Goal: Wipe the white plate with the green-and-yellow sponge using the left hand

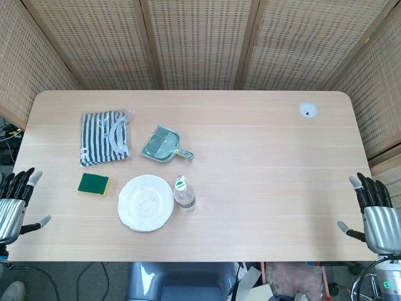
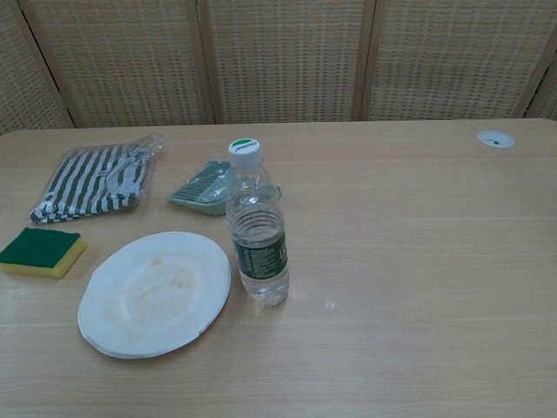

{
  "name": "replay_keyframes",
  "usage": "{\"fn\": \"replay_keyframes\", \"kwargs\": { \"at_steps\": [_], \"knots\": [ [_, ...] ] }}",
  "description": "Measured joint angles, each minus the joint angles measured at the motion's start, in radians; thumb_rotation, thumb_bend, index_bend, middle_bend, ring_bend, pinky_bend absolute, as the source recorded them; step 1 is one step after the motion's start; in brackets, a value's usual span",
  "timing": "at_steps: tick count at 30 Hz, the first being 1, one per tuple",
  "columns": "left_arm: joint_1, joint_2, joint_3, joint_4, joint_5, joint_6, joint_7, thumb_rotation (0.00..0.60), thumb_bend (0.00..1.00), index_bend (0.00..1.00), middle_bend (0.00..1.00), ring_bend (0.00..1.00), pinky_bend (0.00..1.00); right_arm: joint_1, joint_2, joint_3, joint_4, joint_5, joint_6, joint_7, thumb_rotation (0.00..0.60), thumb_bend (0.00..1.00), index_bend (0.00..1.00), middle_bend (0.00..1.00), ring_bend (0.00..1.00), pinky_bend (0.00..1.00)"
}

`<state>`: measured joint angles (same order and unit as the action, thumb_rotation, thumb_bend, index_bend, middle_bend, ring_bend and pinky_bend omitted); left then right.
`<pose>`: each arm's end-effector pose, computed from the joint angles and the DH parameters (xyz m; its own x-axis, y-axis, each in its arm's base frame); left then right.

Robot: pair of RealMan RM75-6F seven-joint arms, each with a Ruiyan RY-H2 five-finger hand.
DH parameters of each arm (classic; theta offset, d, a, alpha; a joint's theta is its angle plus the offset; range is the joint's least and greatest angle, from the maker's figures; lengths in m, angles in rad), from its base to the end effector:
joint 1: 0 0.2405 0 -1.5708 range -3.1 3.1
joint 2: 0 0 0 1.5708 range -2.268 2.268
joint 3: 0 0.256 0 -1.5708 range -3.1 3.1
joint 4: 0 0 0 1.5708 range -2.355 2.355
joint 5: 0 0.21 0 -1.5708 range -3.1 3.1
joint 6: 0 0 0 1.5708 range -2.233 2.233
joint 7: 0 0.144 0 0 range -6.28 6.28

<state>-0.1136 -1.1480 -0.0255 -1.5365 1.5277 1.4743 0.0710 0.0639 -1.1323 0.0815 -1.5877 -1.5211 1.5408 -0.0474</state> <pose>-0.3172 0.1860 0.1508 0.5041 0.0168 0.8635 0.8626 -0.0594 -0.5024 -0.3098 -0.1809 0.1678 0.4460 0.0778 0.8916 -0.8941 -0.0066 0.4479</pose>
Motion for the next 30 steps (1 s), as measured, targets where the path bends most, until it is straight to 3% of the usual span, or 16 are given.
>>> {"fn": "replay_keyframes", "kwargs": {
  "at_steps": [10, 15, 20, 30],
  "knots": [
    [-0.020, -0.007, 0.004, 0.000, -0.020, -0.053, 0.035, 0.600, 0.00, 0.00, 0.00, 0.00, 0.00, 0.002, 0.001, 0.002, 0.006, 0.004, -0.004, 0.005, 0.600, 0.00, 0.00, 0.00, 0.00, 0.00],
    [-0.065, -0.040, -0.012, 0.066, -0.017, -0.100, -0.007, 0.600, 0.00, 0.01, 0.00, 0.00, 0.09, 0.005, -0.001, 0.009, 0.008, 0.008, -0.002, 0.005, 0.600, 0.00, 0.00, 0.00, 0.00, 0.00],
    [-0.147, -0.110, -0.019, 0.240, 0.001, -0.208, -0.095, 0.600, 0.00, 0.12, 0.06, 0.05, 0.23, 0.011, -0.006, 0.015, 0.014, 0.030, -0.022, 0.000, 0.600, 0.00, 0.00, 0.00, 0.00, 0.00],
    [-0.318, -0.341, 0.004, 0.652, 0.035, -0.452, -0.241, 0.600, 0.00, 0.24, 0.15, 0.10, 0.24, 0.022, -0.010, 0.022, 0.026, 0.065, -0.058, 0.003, 0.600, 0.00, 0.00, 0.00, 0.00, 0.00]
  ]
}}
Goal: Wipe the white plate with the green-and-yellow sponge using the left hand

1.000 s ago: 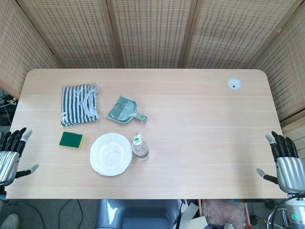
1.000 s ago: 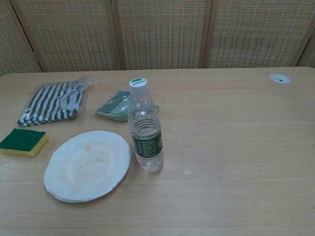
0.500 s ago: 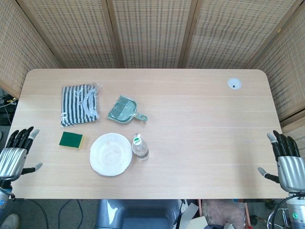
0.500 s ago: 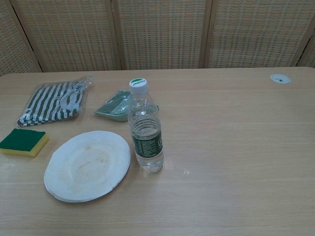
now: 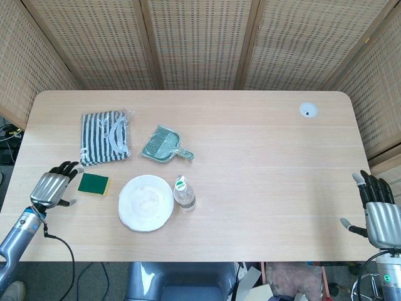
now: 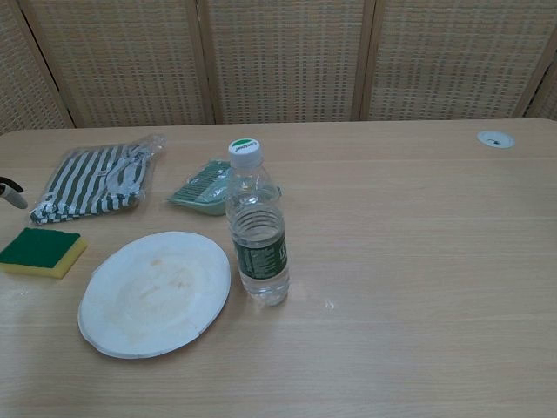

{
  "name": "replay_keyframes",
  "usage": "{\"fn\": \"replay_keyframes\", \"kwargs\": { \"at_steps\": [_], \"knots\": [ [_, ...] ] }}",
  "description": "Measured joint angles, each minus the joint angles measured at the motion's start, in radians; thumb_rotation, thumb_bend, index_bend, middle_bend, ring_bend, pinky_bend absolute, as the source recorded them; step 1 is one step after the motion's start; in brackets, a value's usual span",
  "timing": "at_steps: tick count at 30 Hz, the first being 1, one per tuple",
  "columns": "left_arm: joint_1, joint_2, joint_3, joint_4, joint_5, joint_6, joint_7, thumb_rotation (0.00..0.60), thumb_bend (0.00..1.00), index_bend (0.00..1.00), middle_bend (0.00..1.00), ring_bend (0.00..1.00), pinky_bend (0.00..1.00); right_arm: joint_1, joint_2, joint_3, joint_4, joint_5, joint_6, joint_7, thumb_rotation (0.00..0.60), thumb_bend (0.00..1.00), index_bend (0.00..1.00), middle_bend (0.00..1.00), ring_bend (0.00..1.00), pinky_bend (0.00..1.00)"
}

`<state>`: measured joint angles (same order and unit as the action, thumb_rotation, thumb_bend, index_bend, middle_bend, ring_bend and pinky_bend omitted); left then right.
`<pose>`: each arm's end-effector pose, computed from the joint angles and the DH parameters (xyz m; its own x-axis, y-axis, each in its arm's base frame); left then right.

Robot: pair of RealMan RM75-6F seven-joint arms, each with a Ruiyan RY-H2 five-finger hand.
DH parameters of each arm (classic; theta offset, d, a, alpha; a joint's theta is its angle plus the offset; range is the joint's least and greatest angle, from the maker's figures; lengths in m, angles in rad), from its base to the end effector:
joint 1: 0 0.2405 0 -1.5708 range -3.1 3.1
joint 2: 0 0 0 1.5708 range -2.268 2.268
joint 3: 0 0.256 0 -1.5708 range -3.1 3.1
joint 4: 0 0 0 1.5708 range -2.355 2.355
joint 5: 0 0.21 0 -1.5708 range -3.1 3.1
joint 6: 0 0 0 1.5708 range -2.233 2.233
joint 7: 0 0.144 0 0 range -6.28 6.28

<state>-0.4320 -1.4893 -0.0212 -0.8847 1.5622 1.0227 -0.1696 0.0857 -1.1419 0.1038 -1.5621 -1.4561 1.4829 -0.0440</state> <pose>-0.3586 0.3057 0.0596 0.6257 0.2576 0.7363 0.7795 -0.2413 -0.5781 -0.3201 -0.1929 0.1668 0.4513 0.0502 0.8910 -0.8923 0.0391 0.4498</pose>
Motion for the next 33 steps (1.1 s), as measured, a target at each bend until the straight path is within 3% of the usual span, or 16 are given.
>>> {"fn": "replay_keyframes", "kwargs": {
  "at_steps": [7, 22, 33],
  "knots": [
    [-0.062, -0.100, 0.023, 0.125, 0.014, -0.054, -0.022, 0.600, 0.00, 0.25, 0.15, 0.11, 0.24, 0.006, -0.008, 0.002, 0.014, 0.009, -0.012, 0.007, 0.600, 0.00, 0.00, 0.00, 0.00, 0.00],
    [-0.109, -0.164, 0.025, 0.165, -0.016, -0.101, 0.004, 0.600, 0.00, 0.29, 0.23, 0.18, 0.30, 0.011, -0.013, 0.005, 0.023, 0.026, -0.028, 0.010, 0.600, 0.00, 0.00, 0.00, 0.00, 0.00],
    [-0.111, -0.184, 0.024, 0.186, -0.034, -0.096, -0.001, 0.600, 0.07, 0.46, 0.38, 0.32, 0.41, 0.012, -0.011, 0.006, 0.021, 0.027, -0.029, 0.022, 0.600, 0.00, 0.00, 0.00, 0.00, 0.00]
  ]
}}
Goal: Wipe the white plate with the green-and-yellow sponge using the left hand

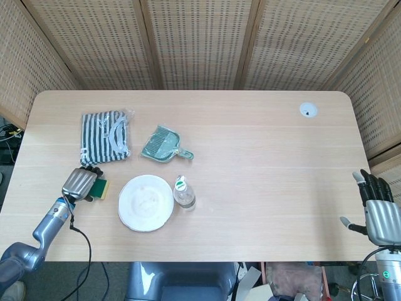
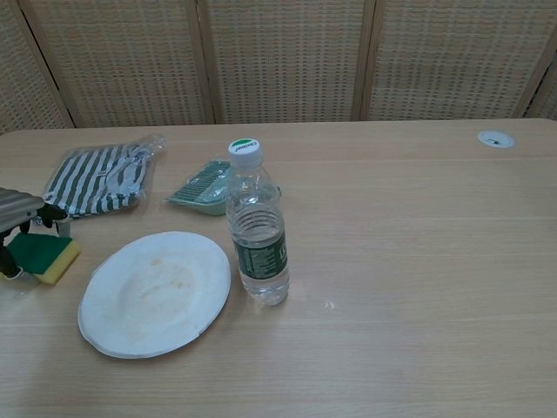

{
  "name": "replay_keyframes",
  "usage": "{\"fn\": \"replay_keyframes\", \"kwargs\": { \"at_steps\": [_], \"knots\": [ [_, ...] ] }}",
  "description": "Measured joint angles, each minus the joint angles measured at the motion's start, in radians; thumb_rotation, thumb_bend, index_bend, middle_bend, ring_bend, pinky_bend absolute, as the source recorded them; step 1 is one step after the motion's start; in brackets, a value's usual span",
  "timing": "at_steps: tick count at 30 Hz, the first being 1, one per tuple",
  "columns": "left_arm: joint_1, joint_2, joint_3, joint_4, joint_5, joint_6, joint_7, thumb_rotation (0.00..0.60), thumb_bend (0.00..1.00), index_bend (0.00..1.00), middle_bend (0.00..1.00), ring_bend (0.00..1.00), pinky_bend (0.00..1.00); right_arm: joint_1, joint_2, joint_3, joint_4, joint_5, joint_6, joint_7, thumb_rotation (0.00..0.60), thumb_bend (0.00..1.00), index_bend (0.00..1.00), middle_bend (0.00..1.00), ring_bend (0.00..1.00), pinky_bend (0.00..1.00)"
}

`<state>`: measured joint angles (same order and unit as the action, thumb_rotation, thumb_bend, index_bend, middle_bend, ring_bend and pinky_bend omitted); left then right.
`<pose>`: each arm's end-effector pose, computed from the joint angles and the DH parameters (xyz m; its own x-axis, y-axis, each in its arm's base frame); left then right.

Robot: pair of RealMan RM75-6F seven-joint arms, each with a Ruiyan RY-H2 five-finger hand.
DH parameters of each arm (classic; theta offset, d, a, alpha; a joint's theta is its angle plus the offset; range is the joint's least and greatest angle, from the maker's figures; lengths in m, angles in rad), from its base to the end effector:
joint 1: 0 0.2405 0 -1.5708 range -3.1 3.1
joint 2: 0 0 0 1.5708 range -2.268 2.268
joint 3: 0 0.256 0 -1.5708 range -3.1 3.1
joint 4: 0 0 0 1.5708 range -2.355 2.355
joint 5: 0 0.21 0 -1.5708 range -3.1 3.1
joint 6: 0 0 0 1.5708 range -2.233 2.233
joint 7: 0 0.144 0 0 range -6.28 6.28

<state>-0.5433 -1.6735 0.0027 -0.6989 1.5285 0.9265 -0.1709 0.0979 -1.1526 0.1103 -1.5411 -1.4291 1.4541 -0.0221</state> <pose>-0.3383 0.3381 0.0043 0.6523 0.2906 0.7001 0.7572 -0.2915 -0.5845 -0.3256 -0.1984 0.1643 0.4365 0.0344 0.8991 -0.8990 0.0558 0.4343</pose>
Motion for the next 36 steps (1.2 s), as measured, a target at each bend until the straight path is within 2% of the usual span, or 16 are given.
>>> {"fn": "replay_keyframes", "kwargs": {
  "at_steps": [5, 9, 12, 19, 22, 29, 36],
  "knots": [
    [0.004, 0.009, 0.000, -0.010, 0.013, 0.064, -0.040, 0.600, 0.10, 0.47, 0.38, 0.32, 0.42, 0.000, 0.001, 0.000, -0.002, -0.001, 0.002, -0.001, 0.600, 0.00, 0.00, 0.00, 0.00, 0.00],
    [0.005, 0.037, -0.003, -0.078, 0.030, 0.124, -0.096, 0.600, 0.10, 0.48, 0.39, 0.33, 0.44, 0.000, 0.001, -0.001, -0.003, -0.001, 0.001, -0.002, 0.600, 0.00, 0.00, 0.00, 0.00, 0.00],
    [0.004, 0.061, -0.008, -0.160, 0.034, 0.148, -0.180, 0.600, 0.11, 0.48, 0.39, 0.33, 0.45, -0.001, 0.002, -0.002, -0.005, -0.002, 0.002, -0.001, 0.600, 0.00, 0.00, 0.00, 0.00, 0.00],
    [-0.024, 0.115, -0.029, -0.381, 0.029, 0.142, -0.462, 0.600, 0.11, 0.48, 0.39, 0.33, 0.45, -0.001, 0.003, -0.003, -0.007, -0.004, 0.001, 0.000, 0.600, 0.00, 0.00, 0.00, 0.00, 0.00],
    [-0.052, 0.111, -0.040, -0.416, 0.018, 0.106, -0.505, 0.600, 0.11, 0.48, 0.40, 0.33, 0.45, 0.000, 0.003, -0.003, -0.006, -0.002, -0.002, 0.001, 0.600, 0.00, 0.00, 0.00, 0.00, 0.00],
    [-0.078, 0.068, -0.052, -0.417, -0.012, 0.059, -0.478, 0.600, 0.11, 0.48, 0.40, 0.33, 0.45, 0.003, 0.002, -0.003, -0.003, 0.004, -0.011, 0.005, 0.600, 0.00, 0.00, 0.00, 0.00, 0.00],
    [-0.087, 0.005, -0.056, -0.338, -0.051, 0.014, -0.471, 0.600, 0.12, 0.48, 0.40, 0.33, 0.45, 0.006, 0.001, -0.004, -0.002, 0.005, -0.017, 0.006, 0.600, 0.00, 0.00, 0.00, 0.00, 0.00]
  ]
}}
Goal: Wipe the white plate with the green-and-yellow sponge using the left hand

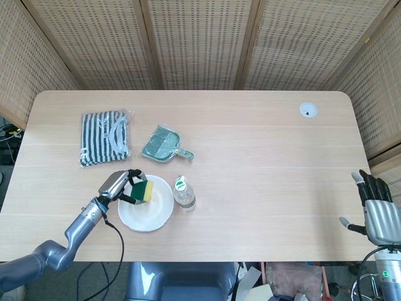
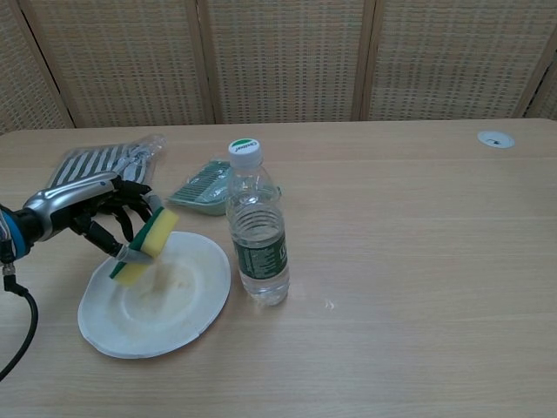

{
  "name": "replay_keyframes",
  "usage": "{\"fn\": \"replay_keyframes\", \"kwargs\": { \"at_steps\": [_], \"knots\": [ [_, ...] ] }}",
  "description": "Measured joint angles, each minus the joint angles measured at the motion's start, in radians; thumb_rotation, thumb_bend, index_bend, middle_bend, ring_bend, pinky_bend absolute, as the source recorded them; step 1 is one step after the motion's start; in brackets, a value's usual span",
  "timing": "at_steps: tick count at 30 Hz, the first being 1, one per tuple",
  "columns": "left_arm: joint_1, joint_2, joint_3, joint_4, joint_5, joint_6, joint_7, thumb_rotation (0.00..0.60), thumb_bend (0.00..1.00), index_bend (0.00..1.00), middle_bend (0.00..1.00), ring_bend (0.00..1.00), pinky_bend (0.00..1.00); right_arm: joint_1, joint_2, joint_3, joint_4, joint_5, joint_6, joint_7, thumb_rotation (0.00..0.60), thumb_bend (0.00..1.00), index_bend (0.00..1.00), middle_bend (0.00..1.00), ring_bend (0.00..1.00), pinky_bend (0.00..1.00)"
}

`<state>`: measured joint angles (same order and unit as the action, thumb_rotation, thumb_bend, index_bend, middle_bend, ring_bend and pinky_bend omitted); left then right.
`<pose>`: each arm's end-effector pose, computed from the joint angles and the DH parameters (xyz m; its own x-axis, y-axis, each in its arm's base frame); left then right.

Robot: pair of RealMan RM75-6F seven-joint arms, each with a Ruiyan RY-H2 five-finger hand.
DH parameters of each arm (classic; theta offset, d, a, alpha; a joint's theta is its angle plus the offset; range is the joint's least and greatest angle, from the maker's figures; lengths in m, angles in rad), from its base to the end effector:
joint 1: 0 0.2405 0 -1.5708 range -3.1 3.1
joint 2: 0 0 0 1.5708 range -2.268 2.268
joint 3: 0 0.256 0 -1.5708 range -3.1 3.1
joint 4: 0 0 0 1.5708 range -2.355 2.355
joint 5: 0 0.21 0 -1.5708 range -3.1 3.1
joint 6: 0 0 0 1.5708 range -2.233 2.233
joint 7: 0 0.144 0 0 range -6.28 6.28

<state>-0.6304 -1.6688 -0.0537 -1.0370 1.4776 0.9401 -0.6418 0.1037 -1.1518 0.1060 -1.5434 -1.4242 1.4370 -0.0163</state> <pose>-0.2388 0.3339 -0.0408 -0.0336 0.4784 0.8775 0.9729 -0.1851 0.1382 -0.3261 -0.1994 0.1617 0.4290 0.0157 0.9032 -0.9023 0.0546 0.4276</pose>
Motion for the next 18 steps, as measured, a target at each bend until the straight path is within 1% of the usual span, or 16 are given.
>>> {"fn": "replay_keyframes", "kwargs": {
  "at_steps": [10, 18],
  "knots": [
    [-0.002, -0.088, 0.006, 0.130, -0.003, -0.007, -0.049, 0.600, 0.13, 0.50, 0.40, 0.33, 0.45, 0.004, -0.003, 0.001, 0.007, 0.008, -0.011, 0.003, 0.600, 0.00, 0.00, 0.00, 0.00, 0.00],
    [-0.004, -0.121, 0.026, 0.175, 0.019, -0.003, -0.091, 0.600, 0.13, 0.50, 0.40, 0.33, 0.45, 0.005, -0.004, 0.001, 0.009, 0.010, -0.012, 0.004, 0.600, 0.00, 0.00, 0.00, 0.00, 0.00]
  ]
}}
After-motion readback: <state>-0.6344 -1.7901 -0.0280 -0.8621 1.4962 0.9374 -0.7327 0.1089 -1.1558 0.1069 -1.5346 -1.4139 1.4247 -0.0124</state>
